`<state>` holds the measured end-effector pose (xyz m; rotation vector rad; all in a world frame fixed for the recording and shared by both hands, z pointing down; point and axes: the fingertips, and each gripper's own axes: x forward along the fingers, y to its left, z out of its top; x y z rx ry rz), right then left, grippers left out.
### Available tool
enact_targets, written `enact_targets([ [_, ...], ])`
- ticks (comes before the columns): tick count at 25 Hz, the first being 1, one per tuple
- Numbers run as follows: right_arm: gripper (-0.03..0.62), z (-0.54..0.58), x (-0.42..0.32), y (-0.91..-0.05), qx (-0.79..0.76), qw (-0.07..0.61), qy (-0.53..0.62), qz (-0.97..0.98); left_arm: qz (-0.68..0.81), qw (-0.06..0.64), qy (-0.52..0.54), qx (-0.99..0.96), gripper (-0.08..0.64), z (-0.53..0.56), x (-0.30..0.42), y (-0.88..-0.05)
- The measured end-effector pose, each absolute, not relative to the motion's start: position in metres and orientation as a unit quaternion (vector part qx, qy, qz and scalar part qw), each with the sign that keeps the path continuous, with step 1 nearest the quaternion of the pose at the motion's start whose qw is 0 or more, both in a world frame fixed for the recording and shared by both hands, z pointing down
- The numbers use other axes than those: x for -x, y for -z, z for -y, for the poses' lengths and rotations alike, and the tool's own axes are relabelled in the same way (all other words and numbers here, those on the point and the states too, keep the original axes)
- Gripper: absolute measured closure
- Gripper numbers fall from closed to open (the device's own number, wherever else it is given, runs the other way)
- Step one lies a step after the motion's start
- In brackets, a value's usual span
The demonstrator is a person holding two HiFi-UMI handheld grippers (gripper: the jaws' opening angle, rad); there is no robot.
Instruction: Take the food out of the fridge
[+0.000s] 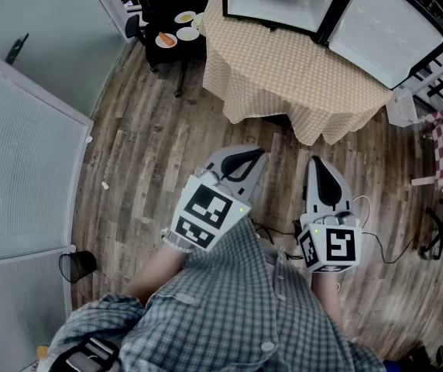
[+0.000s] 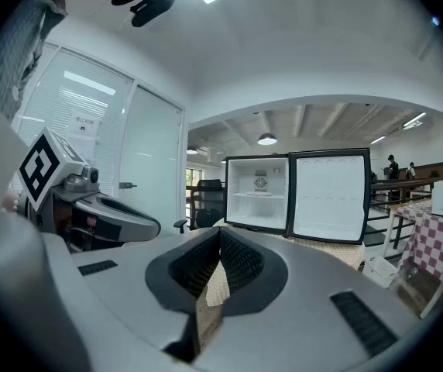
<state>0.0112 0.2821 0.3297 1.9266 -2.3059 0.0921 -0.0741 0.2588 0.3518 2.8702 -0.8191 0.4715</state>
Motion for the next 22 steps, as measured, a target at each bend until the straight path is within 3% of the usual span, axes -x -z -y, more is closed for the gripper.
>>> enact_targets([
  [22,0.581,-0.271,0.02,-0.333,-0.665,0.059,-0.043,0.744,0.263,0.063,-0.146,-0.951,0.555,-0.24,0.122,-0.352],
])
